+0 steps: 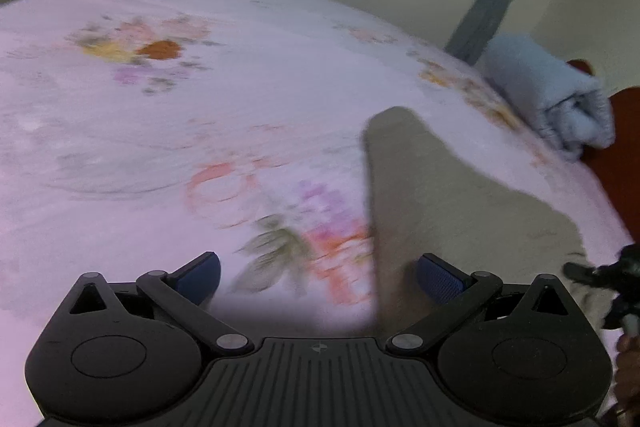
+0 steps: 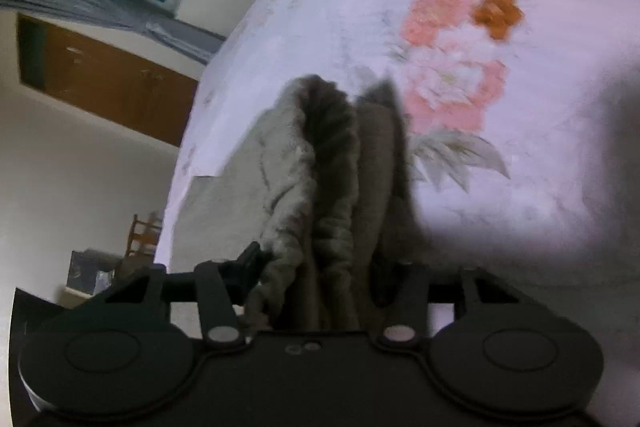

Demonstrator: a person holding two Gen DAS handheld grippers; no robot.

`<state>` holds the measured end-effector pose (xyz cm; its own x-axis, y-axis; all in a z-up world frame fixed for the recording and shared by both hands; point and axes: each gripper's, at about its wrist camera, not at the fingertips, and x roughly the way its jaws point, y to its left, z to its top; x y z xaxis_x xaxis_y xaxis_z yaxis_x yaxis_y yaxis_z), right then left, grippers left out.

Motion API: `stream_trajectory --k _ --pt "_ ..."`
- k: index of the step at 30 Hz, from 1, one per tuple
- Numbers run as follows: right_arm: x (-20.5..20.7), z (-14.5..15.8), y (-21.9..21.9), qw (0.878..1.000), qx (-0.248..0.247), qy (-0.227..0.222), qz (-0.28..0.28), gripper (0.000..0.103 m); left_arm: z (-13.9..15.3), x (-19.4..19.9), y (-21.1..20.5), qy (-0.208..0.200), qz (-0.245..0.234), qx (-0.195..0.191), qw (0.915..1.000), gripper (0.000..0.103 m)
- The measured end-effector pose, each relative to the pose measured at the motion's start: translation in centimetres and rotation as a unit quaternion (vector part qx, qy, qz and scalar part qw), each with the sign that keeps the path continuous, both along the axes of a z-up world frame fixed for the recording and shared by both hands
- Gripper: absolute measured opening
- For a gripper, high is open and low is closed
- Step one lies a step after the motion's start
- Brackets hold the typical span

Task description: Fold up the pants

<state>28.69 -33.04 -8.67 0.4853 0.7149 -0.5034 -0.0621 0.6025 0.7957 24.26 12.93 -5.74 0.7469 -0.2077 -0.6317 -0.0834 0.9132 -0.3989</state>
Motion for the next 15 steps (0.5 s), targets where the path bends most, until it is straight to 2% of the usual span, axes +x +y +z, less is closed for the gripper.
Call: stream_trajectory --k 2,4,7,9,10,11,12,13,14,15 --pt "-0.5 1.3 -0.2 1.000 -0.007 -0.017 0.000 0.042 -0.1 1.3 -0.1 -0.004 -0.025 -0.064 0.9976 0.103" --pt "-0.5 1.3 -0.6 1.000 -0.010 -0.016 0.003 0.042 -0.7 3.2 -0.7 0.004 -0.066 -0.136 0.9885 0.103" --pt "-1.1 -0.2 -1.8 1.000 0.010 -0.005 -0.008 0.042 -1.4 5.1 -2.8 0.018 -0.109 -0.140 0.9839 0.103" --pt "-1.7 -1.0 -2.3 1.000 0.027 -0.006 -0.010 0.043 -2.3 5.9 -3.6 0.023 -0.109 -0.135 0.9845 0.103" --pt "-1.5 -1.3 -2.3 0.999 0.031 -0.004 -0.013 0.043 -2.6 6.2 -3.7 0.023 -0.109 -0.146 0.9831 0.103" --pt "-1.5 -1.4 -2.4 0.999 0.034 -0.002 -0.017 0.043 -2.8 6.5 -3.7 0.023 -0.113 -0.161 0.9802 0.094" --pt "-1.3 -1.5 -2.3 0.999 0.036 0.001 -0.018 0.044 -3.0 6.9 -3.5 0.030 -0.120 -0.176 0.9765 0.080" --pt "-1.0 -1.7 -2.5 0.999 0.038 0.005 -0.017 0.046 -3.3 7.2 -3.2 0.046 -0.110 -0.187 0.9751 0.058" --pt "-0.7 -1.8 -2.5 0.999 0.039 0.012 -0.014 0.049 -3.8 7.4 -2.7 0.057 -0.102 -0.206 0.9716 0.046" --pt "-0.3 -1.8 -2.4 0.999 0.038 0.018 -0.010 0.050 -4.3 7.3 -2.2 0.063 -0.098 -0.228 0.9666 0.043"
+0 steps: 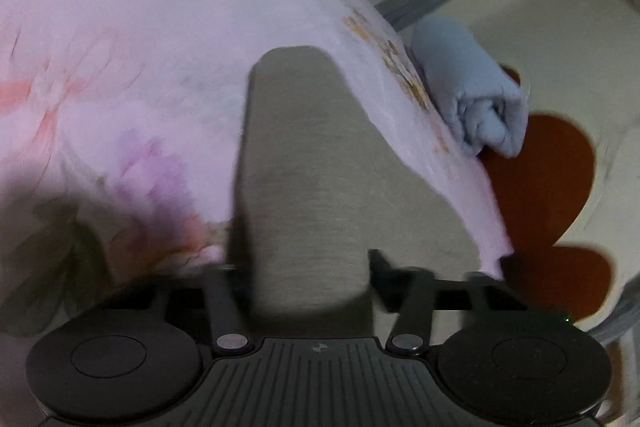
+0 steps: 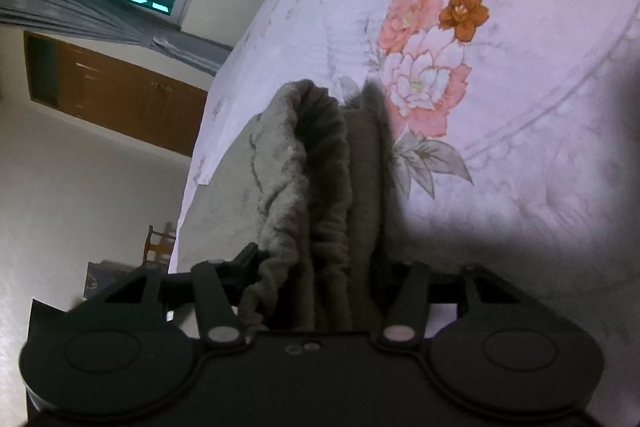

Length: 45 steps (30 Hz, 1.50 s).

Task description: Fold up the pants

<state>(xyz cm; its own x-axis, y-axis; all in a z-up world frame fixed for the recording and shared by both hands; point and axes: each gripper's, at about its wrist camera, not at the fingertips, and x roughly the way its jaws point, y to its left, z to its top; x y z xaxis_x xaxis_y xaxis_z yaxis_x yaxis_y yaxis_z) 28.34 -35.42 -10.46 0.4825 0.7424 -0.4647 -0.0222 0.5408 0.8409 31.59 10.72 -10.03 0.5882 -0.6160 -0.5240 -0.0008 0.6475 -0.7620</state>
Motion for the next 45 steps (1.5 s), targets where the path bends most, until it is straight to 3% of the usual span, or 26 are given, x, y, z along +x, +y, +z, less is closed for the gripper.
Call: stream_trajectory --k 2,4,10,16,20,24,25,26,27,29,33,34,35,36,37,38,39,41,45 --pt "0.7 0.5 0.5 1.000 -0.012 0.006 0.009 0.050 -0.5 -0.3 0.3 0.004 0.003 -0.016 0.9999 0.030" --pt "1.0 1.8 1.7 0.999 -0.040 -0.008 0.019 0.043 -0.4 -0.9 0.1 -0.010 0.008 -0.019 0.9997 0.024" --pt "1.1 9.0 3.8 0.992 -0.040 -0.108 0.054 0.040 2.3 -2.0 0.9 -0.075 0.028 -0.059 0.9951 0.023" --pt "6.9 13.3 5.9 0.986 -0.038 -0.149 0.068 0.040 6.5 3.1 3.7 -0.126 0.052 -0.042 0.9897 0.023" --pt "12.3 11.7 8.0 0.988 -0.029 -0.135 0.070 0.040 6.2 7.9 4.7 -0.118 0.056 -0.004 0.9914 0.023" --pt "16.2 7.5 9.1 0.993 -0.027 -0.104 0.055 0.040 2.5 12.2 4.9 -0.084 0.056 0.017 0.9948 0.024" --pt "16.9 5.9 9.0 0.994 -0.032 -0.094 0.047 0.040 1.3 13.2 4.7 -0.076 0.057 0.031 0.9950 0.027" --pt "17.6 4.1 8.9 0.996 -0.036 -0.071 0.033 0.041 -0.2 14.1 4.6 -0.069 0.061 0.050 0.9945 0.037" --pt "18.3 2.3 8.9 0.997 -0.049 -0.050 0.025 0.041 -1.5 14.4 4.6 -0.073 0.061 0.042 0.9945 0.039" --pt "18.4 -0.1 8.3 0.998 -0.020 -0.052 0.011 0.040 -3.2 13.9 4.7 -0.106 0.070 0.021 0.9917 0.039" --pt "18.0 -0.5 8.4 0.998 -0.003 -0.057 0.008 0.049 -3.2 13.5 4.7 -0.114 0.067 0.023 0.9910 0.039" --pt "18.0 -0.4 8.2 0.998 0.004 -0.056 0.018 0.051 -2.9 13.5 4.8 -0.105 0.064 0.018 0.9922 0.044" --pt "18.1 -0.3 7.8 0.998 0.012 -0.047 0.029 0.053 -2.6 13.9 5.4 -0.101 0.056 0.020 0.9931 0.055" --pt "17.9 0.1 7.1 0.999 0.018 -0.035 0.036 0.055 -2.1 13.4 5.5 -0.103 0.046 0.029 0.9932 0.064" --pt "17.5 0.6 6.2 0.998 0.025 -0.034 0.038 0.071 -1.4 12.4 5.8 -0.106 0.038 0.044 0.9926 0.091" --pt "16.7 1.2 5.1 0.998 0.037 -0.042 0.036 0.090 -0.5 11.5 6.1 -0.105 0.036 0.064 0.9917 0.103" --pt "15.8 1.7 3.7 0.997 0.048 -0.049 0.026 0.098 0.4 10.2 6.1 -0.100 0.046 0.105 0.9884 0.103" --pt "12.4 3.5 0.7 0.997 0.017 -0.063 -0.035 0.097 1.6 7.1 5.8 -0.090 0.065 0.204 0.9728 0.103" --pt "4.7 7.1 -1.6 0.985 -0.070 -0.136 -0.073 0.097 2.8 -0.6 5.6 -0.084 0.111 0.273 0.9518 0.103"
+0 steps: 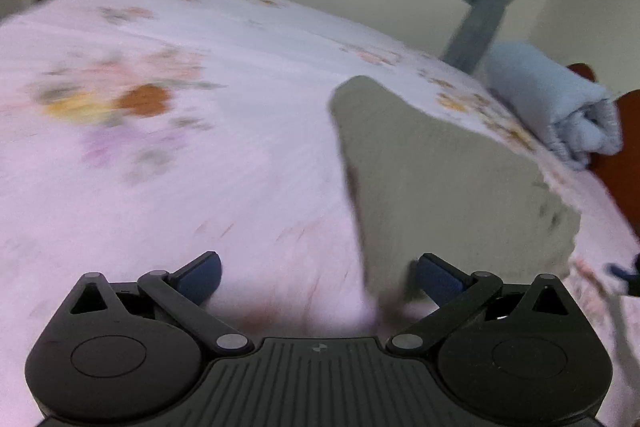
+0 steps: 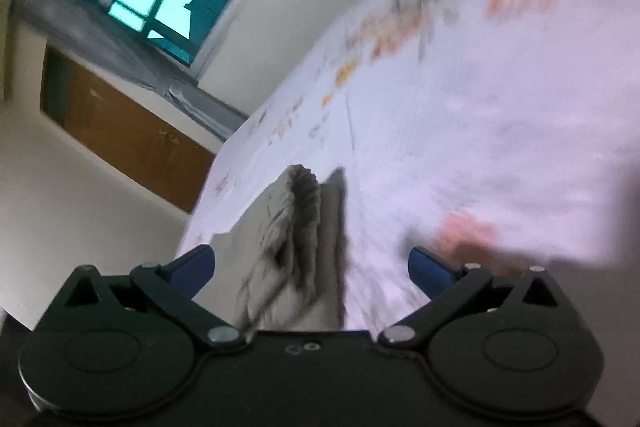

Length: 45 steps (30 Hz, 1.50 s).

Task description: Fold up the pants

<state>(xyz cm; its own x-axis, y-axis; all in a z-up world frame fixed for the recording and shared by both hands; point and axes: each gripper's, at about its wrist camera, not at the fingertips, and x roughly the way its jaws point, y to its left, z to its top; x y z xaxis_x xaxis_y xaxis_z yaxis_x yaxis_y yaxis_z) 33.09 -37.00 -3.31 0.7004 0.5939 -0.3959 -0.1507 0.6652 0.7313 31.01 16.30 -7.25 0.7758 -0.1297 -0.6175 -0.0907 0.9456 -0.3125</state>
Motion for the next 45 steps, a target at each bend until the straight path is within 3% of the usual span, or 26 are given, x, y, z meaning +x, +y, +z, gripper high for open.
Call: stream_trajectory --k 2,4,7,10,15,19,21,24,29,35,45 --pt "-5.0 1.6 0.6 0.998 -0.052 -0.039 -0.002 0.097 0.7 -4.3 -0.8 -0.002 0.019 0.025 0.9995 0.103" --pt "-8.7 2.3 1.4 0.993 -0.093 -0.067 0.006 0.097 1.7 -8.9 -2.8 -0.036 0.038 0.050 0.9974 0.103" --pt "-14.9 3.6 3.9 0.976 -0.180 -0.124 -0.007 0.097 3.7 -14.2 -6.1 -0.092 0.035 0.084 0.9916 0.103" --pt "-19.3 4.8 6.2 0.958 -0.237 -0.159 -0.011 0.097 5.4 -18.9 -8.6 -0.113 0.038 0.126 0.9849 0.103" --pt "-24.3 5.2 8.6 0.945 -0.270 -0.185 -0.027 0.097 6.9 -24.5 -11.7 -0.128 0.029 0.113 0.9849 0.103" --pt "-27.6 4.1 10.3 0.934 -0.303 -0.190 -0.007 0.097 5.6 -28.4 -13.4 -0.123 0.025 0.112 0.9858 0.103" --pt "-29.0 4.7 10.8 0.925 -0.313 -0.216 -0.012 0.097 6.1 -30.2 -14.5 -0.148 0.012 0.116 0.9820 0.103" --pt "-29.8 4.6 11.3 0.931 -0.301 -0.206 0.005 0.097 6.1 -31.1 -15.1 -0.147 0.007 0.103 0.9837 0.103" --pt "-29.8 4.8 12.1 0.925 -0.318 -0.207 -0.003 0.097 5.9 -31.5 -15.4 -0.151 0.007 0.107 0.9827 0.103" --pt "-29.2 4.1 11.9 0.934 -0.308 -0.182 -0.014 0.097 5.8 -31.4 -15.7 -0.155 -0.002 0.114 0.9814 0.103" --pt "-29.6 4.0 12.0 0.932 -0.308 -0.189 -0.007 0.097 6.0 -31.3 -16.3 -0.153 -0.007 0.120 0.9809 0.103"
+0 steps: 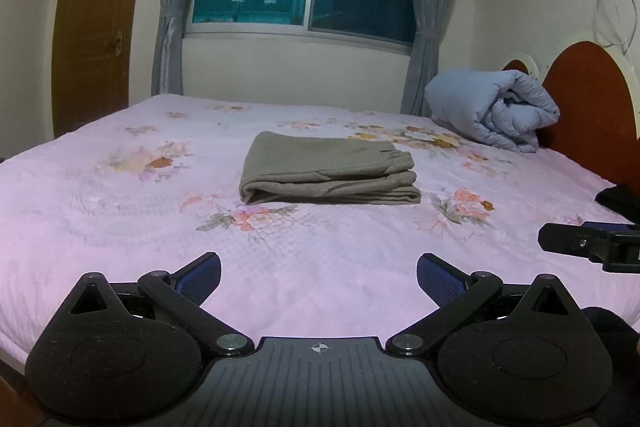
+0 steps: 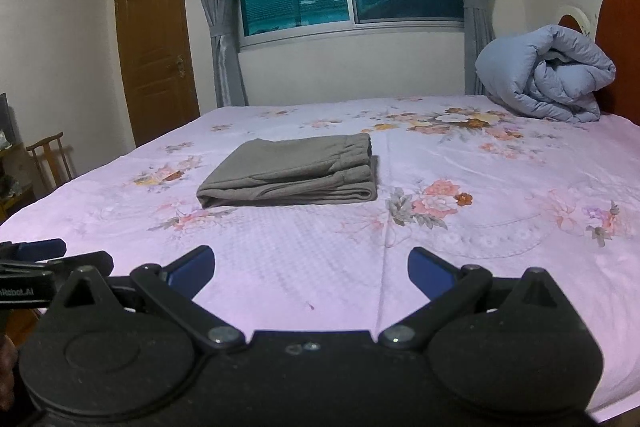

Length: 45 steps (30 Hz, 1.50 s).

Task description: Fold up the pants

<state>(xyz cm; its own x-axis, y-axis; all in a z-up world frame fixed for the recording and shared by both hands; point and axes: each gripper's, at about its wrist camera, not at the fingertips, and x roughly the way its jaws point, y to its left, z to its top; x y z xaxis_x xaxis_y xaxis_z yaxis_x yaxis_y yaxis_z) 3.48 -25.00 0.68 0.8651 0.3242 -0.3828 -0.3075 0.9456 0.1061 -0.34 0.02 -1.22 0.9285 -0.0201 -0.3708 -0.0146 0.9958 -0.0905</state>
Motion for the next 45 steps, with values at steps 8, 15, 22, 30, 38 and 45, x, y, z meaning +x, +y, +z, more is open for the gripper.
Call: stream_trajectory --k 8,15,22,30,38,45 --pt "-0.07 0.10 0.17 1.000 -0.002 -0.001 0.001 0.097 -0.10 -0.04 0.14 -0.004 0.001 -0.004 1.0000 0.103" --pt "-0.09 0.08 0.29 1.000 -0.003 -0.002 0.002 0.097 -0.18 -0.10 0.25 -0.005 0.002 -0.006 1.0000 0.103" --pt "-0.08 0.07 0.36 1.000 -0.004 -0.003 0.003 0.097 -0.14 -0.12 0.26 -0.006 0.001 -0.003 1.0000 0.103" --pt "-0.04 0.06 0.37 1.000 -0.004 -0.003 0.004 0.097 -0.06 -0.05 0.31 -0.008 0.000 -0.002 1.0000 0.103" --pt "-0.07 0.08 0.41 1.000 -0.004 -0.004 0.003 0.097 -0.04 -0.08 0.26 -0.009 0.001 0.000 1.0000 0.103" --pt "-0.06 0.08 0.44 1.000 -0.005 -0.004 0.003 0.097 -0.05 -0.09 0.19 -0.010 0.001 0.000 1.0000 0.103"
